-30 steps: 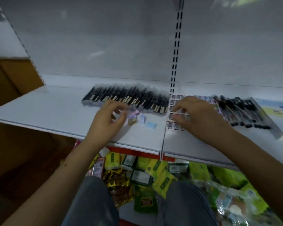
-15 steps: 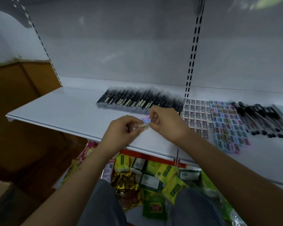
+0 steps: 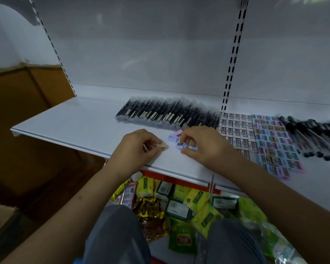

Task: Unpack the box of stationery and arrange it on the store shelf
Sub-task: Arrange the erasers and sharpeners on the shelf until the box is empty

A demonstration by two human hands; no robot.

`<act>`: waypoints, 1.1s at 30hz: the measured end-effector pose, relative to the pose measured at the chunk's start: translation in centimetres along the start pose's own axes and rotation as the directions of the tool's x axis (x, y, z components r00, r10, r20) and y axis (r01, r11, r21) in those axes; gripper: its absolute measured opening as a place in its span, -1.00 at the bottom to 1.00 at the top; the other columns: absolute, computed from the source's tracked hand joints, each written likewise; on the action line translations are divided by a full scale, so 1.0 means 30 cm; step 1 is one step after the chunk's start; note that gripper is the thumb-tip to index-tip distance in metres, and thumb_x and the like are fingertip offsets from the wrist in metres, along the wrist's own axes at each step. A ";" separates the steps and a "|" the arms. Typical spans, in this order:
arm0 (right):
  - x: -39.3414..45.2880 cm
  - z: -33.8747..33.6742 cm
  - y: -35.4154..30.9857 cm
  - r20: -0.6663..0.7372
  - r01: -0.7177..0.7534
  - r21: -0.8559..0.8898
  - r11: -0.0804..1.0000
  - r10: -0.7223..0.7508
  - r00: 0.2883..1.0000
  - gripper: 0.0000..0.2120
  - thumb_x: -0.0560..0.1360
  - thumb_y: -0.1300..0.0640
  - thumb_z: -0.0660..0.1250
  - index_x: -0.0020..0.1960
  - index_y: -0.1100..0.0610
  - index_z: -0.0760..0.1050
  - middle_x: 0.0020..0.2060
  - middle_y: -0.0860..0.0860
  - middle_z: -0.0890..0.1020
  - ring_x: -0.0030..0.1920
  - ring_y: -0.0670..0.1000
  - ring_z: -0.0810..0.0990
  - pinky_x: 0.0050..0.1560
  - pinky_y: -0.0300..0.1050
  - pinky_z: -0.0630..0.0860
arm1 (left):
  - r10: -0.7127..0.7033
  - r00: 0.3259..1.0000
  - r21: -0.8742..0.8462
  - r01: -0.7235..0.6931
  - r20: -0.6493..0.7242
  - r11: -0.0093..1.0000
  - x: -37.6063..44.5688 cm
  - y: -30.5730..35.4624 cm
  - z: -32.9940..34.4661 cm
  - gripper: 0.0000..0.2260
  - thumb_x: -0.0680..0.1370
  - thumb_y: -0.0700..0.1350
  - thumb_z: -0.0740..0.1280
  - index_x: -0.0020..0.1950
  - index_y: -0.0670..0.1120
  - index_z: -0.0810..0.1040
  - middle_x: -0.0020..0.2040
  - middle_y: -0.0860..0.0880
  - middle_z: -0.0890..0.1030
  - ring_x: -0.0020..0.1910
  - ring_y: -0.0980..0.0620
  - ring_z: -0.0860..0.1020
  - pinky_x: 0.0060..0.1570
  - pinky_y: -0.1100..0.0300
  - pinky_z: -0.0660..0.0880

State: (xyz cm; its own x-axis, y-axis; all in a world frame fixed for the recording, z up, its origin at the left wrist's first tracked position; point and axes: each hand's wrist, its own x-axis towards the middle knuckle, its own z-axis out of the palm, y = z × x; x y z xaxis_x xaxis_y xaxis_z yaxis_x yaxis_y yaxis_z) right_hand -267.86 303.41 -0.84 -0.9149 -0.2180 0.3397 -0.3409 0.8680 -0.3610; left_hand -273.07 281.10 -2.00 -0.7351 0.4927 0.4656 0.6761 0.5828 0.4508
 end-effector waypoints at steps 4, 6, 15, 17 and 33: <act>-0.004 0.007 -0.010 0.000 0.053 -0.036 0.998 -0.053 0.999 -0.81 0.48 0.04 0.45 0.03 0.10 0.59 -0.13 -0.02 0.60 -0.11 -0.01 0.50 -0.05 -0.07 0.45 | 0.097 0.994 0.066 -0.100 0.058 0.993 0.008 0.010 -0.012 -0.90 0.47 -0.16 0.50 -0.05 -0.08 0.65 -0.12 0.05 0.56 -0.20 0.13 0.52 -0.17 0.32 0.48; 0.001 0.003 -0.015 0.040 0.072 -0.080 0.994 -0.069 0.997 -0.79 0.48 -0.01 0.44 -0.02 0.12 0.59 -0.15 -0.03 0.56 -0.10 -0.02 0.47 -0.08 -0.13 0.36 | 0.166 0.976 0.119 -0.182 0.139 0.976 0.018 0.015 -0.019 -0.88 0.48 -0.13 0.51 -0.01 -0.09 0.68 -0.10 0.04 0.57 -0.19 0.13 0.53 -0.14 0.22 0.52; -0.013 -0.118 0.030 -0.022 -0.012 -0.129 0.992 0.009 1.000 -0.67 0.47 -0.05 0.44 0.17 0.06 0.56 -0.05 -0.02 0.55 -0.07 -0.04 0.50 -0.08 -0.20 0.36 | 0.041 0.993 0.027 -0.045 0.111 0.999 0.069 -0.013 -0.041 -0.79 0.52 0.00 0.44 0.14 0.01 0.65 0.00 0.07 0.57 -0.12 0.20 0.54 -0.18 0.39 0.48; -0.015 -0.136 0.049 0.048 -0.028 -0.177 0.984 0.037 0.998 -0.67 0.47 -0.06 0.44 0.17 0.06 0.57 -0.05 -0.04 0.57 -0.10 -0.09 0.47 -0.09 -0.23 0.34 | 0.010 0.994 0.075 -0.018 0.113 0.997 0.099 -0.006 -0.011 -0.80 0.54 0.01 0.42 0.12 -0.01 0.65 0.01 0.06 0.58 -0.14 0.20 0.55 -0.15 0.29 0.53; -0.050 0.006 0.031 -0.119 -0.067 -0.107 0.992 0.054 0.991 -0.82 0.52 0.20 0.34 0.09 0.21 0.61 -0.05 0.14 0.56 -0.06 0.13 0.54 -0.02 0.03 0.49 | -0.276 0.917 -0.132 0.323 0.287 0.937 0.220 0.032 -0.006 -0.88 0.56 -0.16 0.38 -0.08 -0.16 0.69 -0.18 -0.07 0.69 -0.18 0.05 0.65 -0.09 0.22 0.58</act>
State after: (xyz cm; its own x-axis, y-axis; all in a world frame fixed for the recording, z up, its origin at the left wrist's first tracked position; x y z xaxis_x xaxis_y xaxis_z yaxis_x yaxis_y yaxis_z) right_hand -266.85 304.45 -1.83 -0.8996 -0.1165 0.4208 -0.2541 0.9235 -0.2875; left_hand -277.26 284.80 1.66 -0.8748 0.4772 0.0840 0.4030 0.6202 0.6730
